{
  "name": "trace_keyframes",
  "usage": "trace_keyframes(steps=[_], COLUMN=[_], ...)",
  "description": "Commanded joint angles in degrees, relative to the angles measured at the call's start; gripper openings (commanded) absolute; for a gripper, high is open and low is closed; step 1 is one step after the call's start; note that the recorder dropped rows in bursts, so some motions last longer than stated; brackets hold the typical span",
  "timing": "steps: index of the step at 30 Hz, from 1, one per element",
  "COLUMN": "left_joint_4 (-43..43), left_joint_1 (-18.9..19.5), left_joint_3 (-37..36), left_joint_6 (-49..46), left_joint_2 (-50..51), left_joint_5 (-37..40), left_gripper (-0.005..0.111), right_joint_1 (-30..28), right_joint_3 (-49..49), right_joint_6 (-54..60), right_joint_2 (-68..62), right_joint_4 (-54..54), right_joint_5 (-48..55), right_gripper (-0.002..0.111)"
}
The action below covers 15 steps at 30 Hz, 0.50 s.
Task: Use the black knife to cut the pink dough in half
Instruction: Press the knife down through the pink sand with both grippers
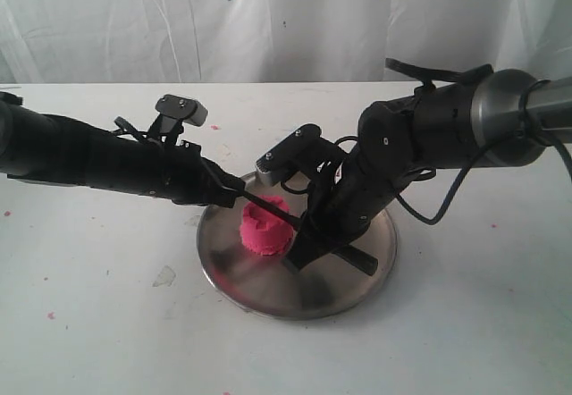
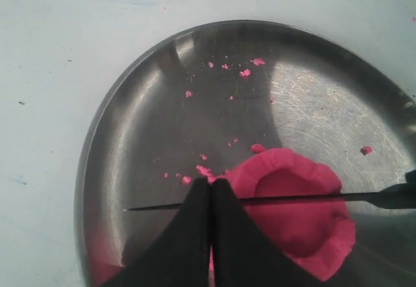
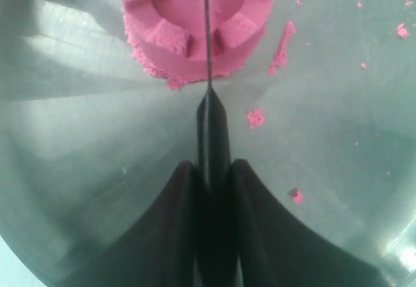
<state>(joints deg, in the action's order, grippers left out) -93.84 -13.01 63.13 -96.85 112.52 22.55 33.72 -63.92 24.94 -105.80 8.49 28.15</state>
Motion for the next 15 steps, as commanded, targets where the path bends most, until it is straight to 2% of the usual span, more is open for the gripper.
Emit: trace_keyframes(steps=[1, 15], left_joint_4=[-1.40, -1.69], left_joint_1=[-0.40, -0.40], left_joint_3=[0.27, 0.27], left_joint_6=[-0.87, -1.02], left_joint_2=[0.02, 2.54], left_joint_5=[0.26, 0.21], left_gripper=[0.000, 0.000], right_joint_1=[0.07, 0.07], right_joint_3=[-0.28, -0.28], right_joint_6=[0.33, 0.33], right_joint_2=[0.07, 0.07], right_joint_4=[-0.43, -0.43], right_joint_5=[-0.54, -0.05], right_gripper=[0.000, 0.000])
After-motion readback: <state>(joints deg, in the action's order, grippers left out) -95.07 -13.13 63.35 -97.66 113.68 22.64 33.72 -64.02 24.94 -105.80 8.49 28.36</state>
